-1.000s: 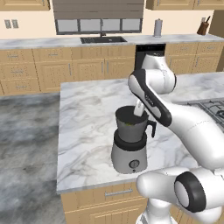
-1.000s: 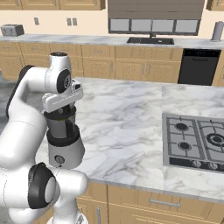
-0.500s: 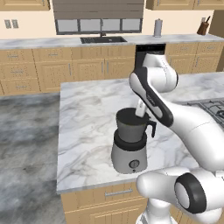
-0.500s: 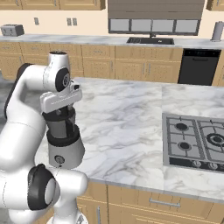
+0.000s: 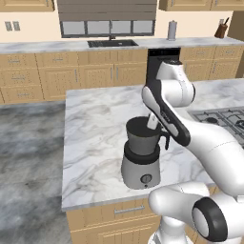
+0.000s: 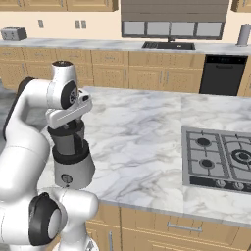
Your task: Open the blender lid, put the kiwi in the blender, close the lid, and start the blender.
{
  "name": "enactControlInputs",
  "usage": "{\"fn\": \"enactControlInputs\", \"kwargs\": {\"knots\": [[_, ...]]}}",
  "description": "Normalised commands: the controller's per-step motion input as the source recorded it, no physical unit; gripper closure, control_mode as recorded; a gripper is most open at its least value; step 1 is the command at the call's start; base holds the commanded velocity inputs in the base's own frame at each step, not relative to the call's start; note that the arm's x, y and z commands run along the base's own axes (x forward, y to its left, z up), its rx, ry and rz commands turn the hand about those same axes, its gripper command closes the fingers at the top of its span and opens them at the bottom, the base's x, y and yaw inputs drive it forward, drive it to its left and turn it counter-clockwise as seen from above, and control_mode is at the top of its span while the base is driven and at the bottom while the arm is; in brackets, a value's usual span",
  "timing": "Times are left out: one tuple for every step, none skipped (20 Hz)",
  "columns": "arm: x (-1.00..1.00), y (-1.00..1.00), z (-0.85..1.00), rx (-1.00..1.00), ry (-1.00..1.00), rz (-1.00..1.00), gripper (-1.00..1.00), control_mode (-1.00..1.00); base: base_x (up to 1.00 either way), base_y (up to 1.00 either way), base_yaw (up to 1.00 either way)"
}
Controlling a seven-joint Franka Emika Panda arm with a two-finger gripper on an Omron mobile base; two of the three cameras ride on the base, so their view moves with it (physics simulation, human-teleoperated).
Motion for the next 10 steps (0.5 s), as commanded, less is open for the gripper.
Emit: {"fn": "enactControlInputs", "kwargs": {"knots": [[0.22, 0.00, -0.12, 0.00, -0.13, 0.00, 1.00, -1.00, 0.00, 0.00, 0.00], [0.11, 0.00, -0.16, 0.00, -0.10, 0.00, 1.00, -1.00, 0.00, 0.00, 0.00], [0.11, 0.01, -0.19, 0.00, -0.06, 0.00, 1.00, -1.00, 0.00, 0.00, 0.00], [0.14, 0.00, -0.19, 0.00, -0.02, 0.00, 1.00, -1.00, 0.00, 0.00, 0.00], [0.17, 0.00, -0.17, 0.00, 0.00, 0.00, 1.00, -1.00, 0.00, 0.00, 0.00], [0.24, 0.00, -0.03, 0.00, 0.00, 0.00, 1.00, -1.00, 0.00, 0.00, 0.00], [0.30, 0.00, -0.06, 0.00, 0.00, 0.00, 1.00, -1.00, 0.00, 0.00, 0.00], [0.30, -0.01, 0.00, 0.00, 0.04, 0.00, 1.00, -1.00, 0.00, 0.00, 0.00], [0.24, -0.01, 0.00, 0.00, 0.09, 0.00, 1.00, -1.00, 0.00, 0.00, 0.00], [0.25, -0.01, 0.00, 0.00, 0.12, 0.00, 1.00, -1.00, 0.00, 0.00, 0.00]]}}
